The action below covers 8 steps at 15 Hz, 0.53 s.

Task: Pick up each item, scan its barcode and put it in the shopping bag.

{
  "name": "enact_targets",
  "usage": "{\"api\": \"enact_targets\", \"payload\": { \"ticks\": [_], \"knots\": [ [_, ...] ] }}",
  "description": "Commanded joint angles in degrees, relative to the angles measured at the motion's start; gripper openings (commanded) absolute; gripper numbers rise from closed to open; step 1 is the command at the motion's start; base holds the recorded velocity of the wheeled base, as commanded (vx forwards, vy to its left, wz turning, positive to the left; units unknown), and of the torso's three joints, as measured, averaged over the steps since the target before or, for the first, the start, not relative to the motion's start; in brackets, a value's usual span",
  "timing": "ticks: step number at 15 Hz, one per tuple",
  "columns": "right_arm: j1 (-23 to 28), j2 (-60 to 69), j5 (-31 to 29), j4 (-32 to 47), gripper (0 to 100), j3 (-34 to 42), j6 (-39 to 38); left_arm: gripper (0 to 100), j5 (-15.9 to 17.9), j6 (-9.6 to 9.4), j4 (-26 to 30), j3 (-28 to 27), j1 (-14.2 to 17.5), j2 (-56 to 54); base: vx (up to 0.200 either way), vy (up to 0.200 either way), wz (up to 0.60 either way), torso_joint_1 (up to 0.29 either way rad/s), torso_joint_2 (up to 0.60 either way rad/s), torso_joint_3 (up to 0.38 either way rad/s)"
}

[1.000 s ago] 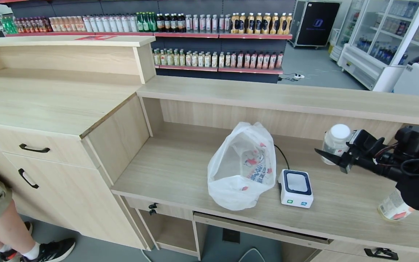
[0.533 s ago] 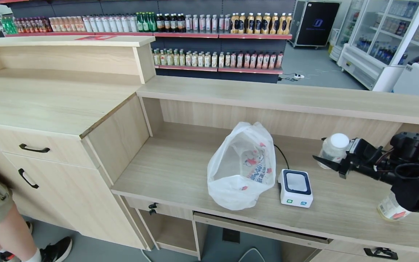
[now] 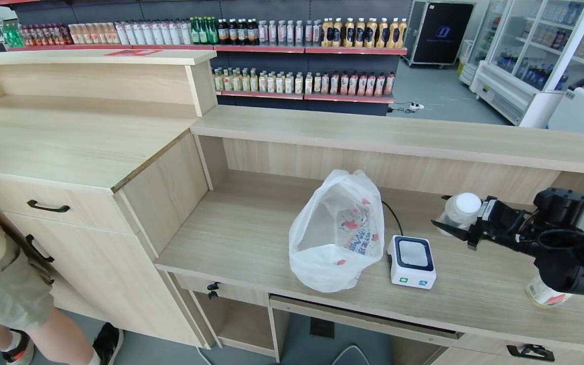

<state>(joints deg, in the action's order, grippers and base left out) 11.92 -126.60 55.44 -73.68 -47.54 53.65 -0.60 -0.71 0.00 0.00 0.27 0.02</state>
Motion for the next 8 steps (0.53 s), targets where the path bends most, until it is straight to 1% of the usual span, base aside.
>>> {"api": "enact_targets", "payload": {
  "ticks": [1,8],
  "knots": [
    [-0.3,-1.4,0.3,-0.6,0,-0.4,0.1,100,0.0,0.00,0.0,0.0,0.0,0.0,0.000,0.000,0.00,0.000,0.00,0.000],
    [-1.3,-3.4,1.4,-1.2,0,-1.1,0.4,100,0.0,0.00,0.0,0.0,0.0,0.0,0.000,0.000,0.00,0.000,0.00,0.000]
  ]
}}
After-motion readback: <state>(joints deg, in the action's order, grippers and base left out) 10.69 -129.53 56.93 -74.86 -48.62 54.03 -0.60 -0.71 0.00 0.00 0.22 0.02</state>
